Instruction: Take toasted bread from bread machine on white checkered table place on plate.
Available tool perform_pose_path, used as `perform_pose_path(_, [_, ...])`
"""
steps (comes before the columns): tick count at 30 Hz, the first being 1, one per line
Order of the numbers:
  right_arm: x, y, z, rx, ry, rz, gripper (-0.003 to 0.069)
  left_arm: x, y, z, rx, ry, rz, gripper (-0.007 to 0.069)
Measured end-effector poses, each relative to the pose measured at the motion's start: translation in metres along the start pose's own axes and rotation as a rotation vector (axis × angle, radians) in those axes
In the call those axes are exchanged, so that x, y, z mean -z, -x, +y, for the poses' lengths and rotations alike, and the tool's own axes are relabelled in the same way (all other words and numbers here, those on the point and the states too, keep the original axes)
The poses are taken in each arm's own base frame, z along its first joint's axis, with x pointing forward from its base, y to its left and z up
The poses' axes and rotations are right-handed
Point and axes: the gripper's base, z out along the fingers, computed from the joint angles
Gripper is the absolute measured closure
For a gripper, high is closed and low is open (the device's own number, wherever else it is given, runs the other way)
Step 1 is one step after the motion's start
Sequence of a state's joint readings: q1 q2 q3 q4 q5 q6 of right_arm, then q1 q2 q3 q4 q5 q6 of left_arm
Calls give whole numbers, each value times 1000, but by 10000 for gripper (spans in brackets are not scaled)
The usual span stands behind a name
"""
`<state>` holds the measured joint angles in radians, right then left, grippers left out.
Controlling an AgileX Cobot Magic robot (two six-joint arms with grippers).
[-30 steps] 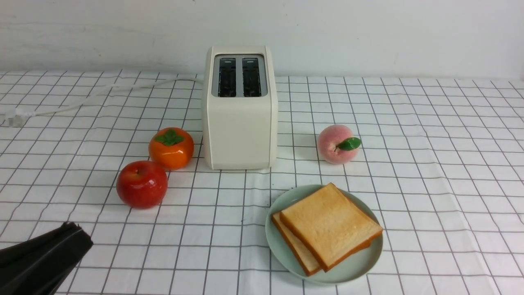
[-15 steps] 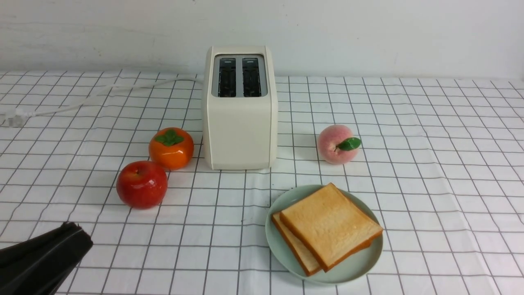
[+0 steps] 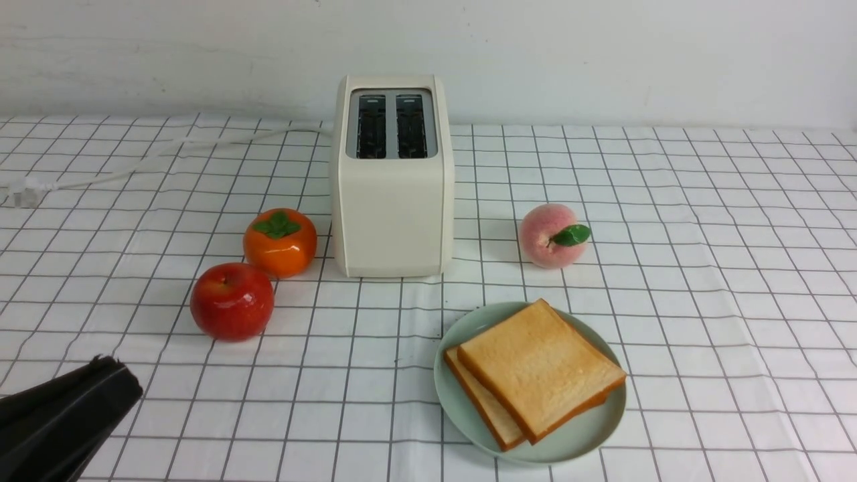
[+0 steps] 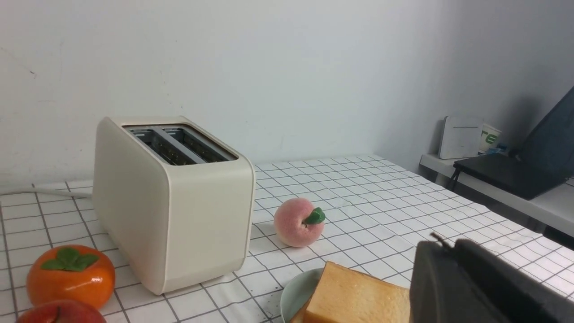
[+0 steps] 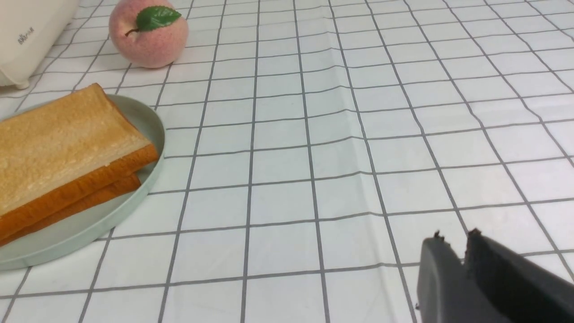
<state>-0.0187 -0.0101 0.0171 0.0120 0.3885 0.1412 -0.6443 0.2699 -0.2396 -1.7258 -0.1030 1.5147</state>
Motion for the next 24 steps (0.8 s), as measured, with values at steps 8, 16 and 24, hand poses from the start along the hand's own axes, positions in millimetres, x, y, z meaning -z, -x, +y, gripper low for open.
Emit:
perform_pose_path(8, [0, 0, 0, 0, 0, 0, 564, 0, 8, 2, -107, 23, -93, 638])
perform_pose_path(16, [0, 0, 0, 0, 0, 0, 564, 0, 1, 9, -148, 99, -100, 638])
perform_pose_path(24, [0, 0, 0, 0, 0, 0, 556, 7, -49, 39, -107, 383, 58, 638])
